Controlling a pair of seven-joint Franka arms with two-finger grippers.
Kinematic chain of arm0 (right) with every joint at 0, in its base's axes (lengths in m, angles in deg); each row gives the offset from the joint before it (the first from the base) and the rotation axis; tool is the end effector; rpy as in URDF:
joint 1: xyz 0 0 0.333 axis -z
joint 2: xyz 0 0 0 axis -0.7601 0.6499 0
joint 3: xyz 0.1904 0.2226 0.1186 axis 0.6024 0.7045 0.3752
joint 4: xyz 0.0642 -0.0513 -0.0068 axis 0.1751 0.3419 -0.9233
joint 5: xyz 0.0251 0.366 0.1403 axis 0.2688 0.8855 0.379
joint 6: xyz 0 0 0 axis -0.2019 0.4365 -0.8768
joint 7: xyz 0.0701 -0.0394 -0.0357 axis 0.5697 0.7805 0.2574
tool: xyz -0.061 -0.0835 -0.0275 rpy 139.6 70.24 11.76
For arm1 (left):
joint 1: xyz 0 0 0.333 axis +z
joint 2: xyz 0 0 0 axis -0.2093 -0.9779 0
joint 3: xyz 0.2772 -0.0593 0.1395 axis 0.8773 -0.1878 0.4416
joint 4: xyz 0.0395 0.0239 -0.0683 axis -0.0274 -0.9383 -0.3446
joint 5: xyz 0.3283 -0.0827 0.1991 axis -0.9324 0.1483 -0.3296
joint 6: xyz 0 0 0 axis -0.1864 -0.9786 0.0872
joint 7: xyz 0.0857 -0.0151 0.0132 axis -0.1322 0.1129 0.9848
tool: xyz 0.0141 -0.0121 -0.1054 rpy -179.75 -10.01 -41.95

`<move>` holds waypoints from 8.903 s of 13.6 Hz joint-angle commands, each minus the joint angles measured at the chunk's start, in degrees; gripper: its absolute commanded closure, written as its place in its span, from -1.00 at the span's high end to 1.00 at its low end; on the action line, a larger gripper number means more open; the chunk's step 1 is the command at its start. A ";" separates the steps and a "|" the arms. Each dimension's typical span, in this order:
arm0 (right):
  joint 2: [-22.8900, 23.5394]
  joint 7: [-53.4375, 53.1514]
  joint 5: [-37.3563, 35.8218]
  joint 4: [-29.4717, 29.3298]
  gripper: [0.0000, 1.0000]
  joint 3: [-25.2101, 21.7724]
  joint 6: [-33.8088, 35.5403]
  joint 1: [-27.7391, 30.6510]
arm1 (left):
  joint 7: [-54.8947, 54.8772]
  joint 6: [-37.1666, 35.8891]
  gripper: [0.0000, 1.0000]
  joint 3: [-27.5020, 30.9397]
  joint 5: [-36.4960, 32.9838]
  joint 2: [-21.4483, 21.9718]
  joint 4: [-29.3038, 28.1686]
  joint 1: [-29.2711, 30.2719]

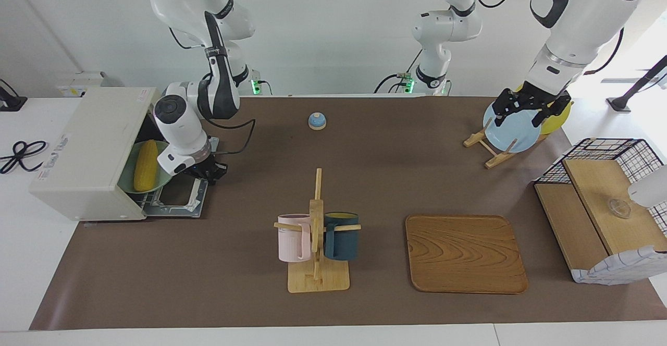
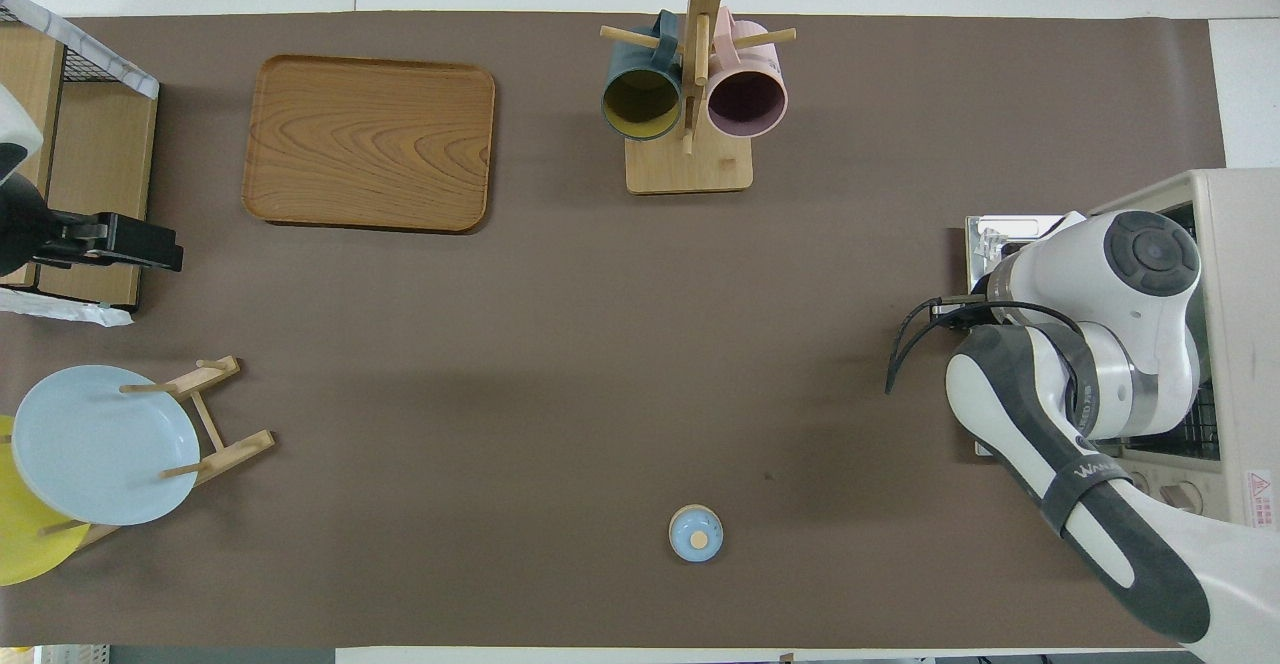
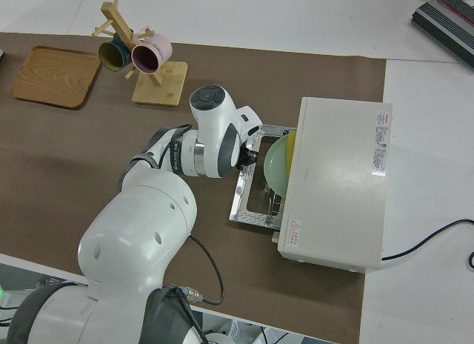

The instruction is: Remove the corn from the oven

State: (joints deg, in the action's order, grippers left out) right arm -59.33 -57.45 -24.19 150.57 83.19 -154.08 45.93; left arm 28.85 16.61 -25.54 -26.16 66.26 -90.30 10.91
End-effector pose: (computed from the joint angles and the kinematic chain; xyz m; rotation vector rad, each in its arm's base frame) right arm 0.5321 0.0166 0.2954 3.1126 -0.0653 -0.0756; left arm 0.5465 -0.0409 0.5925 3.1287 -0.1842 0.0171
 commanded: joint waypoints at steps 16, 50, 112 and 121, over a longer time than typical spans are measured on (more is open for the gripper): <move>-13.12 1.36 -6.47 -5.13 0.11 4.34 20.03 8.36 | 0.03 0.53 1.00 0.40 -0.55 2.10 -2.92 -0.59; -10.48 -2.79 -7.17 -6.00 -1.00 4.95 21.85 -2.58 | -20.98 2.20 1.00 0.58 -0.47 2.89 -4.59 -1.29; -10.92 -12.07 -12.35 11.66 -1.00 4.78 8.58 0.55 | 17.61 36.92 1.00 0.49 4.98 -26.99 -5.73 -47.69; -11.71 -13.66 -19.99 6.59 -1.00 4.78 17.44 -0.24 | 18.31 41.23 1.00 0.49 5.16 -26.99 -8.28 -48.13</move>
State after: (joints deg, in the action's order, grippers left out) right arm -68.91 -70.94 -39.49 159.27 88.44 -141.10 44.39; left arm 46.27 56.21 -25.91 -20.65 39.06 -97.57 -36.28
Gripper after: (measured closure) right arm 0.991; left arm 0.000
